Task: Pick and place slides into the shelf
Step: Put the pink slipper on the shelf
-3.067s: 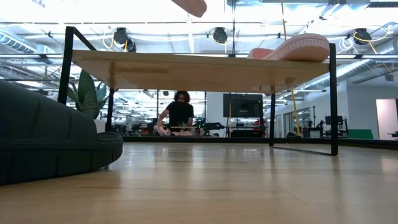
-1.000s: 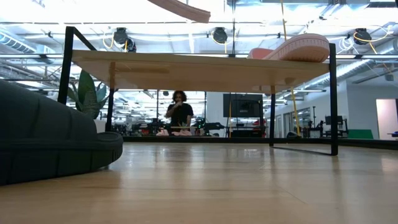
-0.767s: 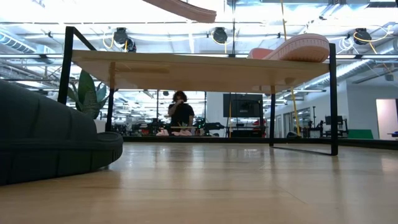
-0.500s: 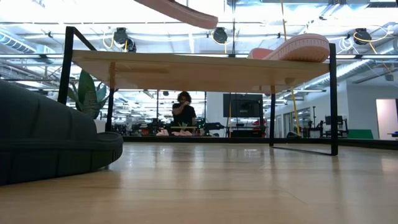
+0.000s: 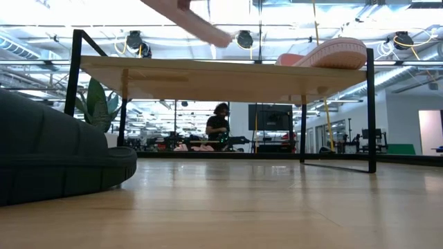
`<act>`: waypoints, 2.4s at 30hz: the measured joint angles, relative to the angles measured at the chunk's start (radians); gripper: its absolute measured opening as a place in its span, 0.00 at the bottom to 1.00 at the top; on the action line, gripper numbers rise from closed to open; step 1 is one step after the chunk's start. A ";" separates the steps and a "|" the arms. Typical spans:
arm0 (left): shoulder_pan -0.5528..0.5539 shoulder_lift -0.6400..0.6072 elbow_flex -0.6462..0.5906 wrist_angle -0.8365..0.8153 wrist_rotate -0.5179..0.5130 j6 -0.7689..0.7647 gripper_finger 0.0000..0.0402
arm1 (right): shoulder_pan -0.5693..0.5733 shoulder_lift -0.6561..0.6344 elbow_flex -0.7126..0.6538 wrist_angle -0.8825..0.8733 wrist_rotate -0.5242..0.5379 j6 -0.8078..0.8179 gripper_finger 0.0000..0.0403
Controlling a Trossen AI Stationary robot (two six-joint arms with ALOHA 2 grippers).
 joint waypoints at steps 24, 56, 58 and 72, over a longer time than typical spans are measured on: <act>0.159 -0.017 0.004 0.039 0.259 0.259 0.00 | 0.206 -0.291 -0.003 -0.241 0.653 -0.542 0.38; -0.044 0.220 0.012 -0.049 0.703 0.610 0.00 | 0.205 -0.464 -0.004 -0.248 0.756 -0.352 0.37; -0.065 0.225 0.012 -0.049 0.715 0.621 0.00 | 0.206 -0.461 -0.004 -0.274 0.754 -0.329 0.37; -0.103 0.231 -0.025 -0.050 0.652 0.644 0.00 | 0.222 -0.444 -0.004 -0.639 0.277 0.273 0.37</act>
